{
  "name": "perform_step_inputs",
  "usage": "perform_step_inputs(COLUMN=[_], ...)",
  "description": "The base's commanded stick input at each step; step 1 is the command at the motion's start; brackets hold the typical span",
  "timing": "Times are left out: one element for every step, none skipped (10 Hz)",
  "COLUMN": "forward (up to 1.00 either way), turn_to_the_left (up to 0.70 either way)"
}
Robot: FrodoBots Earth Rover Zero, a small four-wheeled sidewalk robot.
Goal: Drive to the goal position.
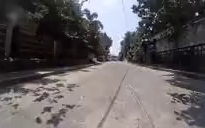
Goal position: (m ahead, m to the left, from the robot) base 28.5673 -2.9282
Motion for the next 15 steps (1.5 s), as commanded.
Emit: perform_step_inputs(forward=[1.0, 1.0, 1.0, 1.0, 1.0, 1.0, 1.0, 1.0, 1.0, 1.0, 1.0, 1.0, 1.0, 1.0, 1.0], turn_to_the_left=[0.0, 0.0, 0.0, 0.0, 0.0, -0.04, -0.31, -0.36, -0.25, -0.01, 0.0, 0.0, 0.0, 0.0, 0.0])
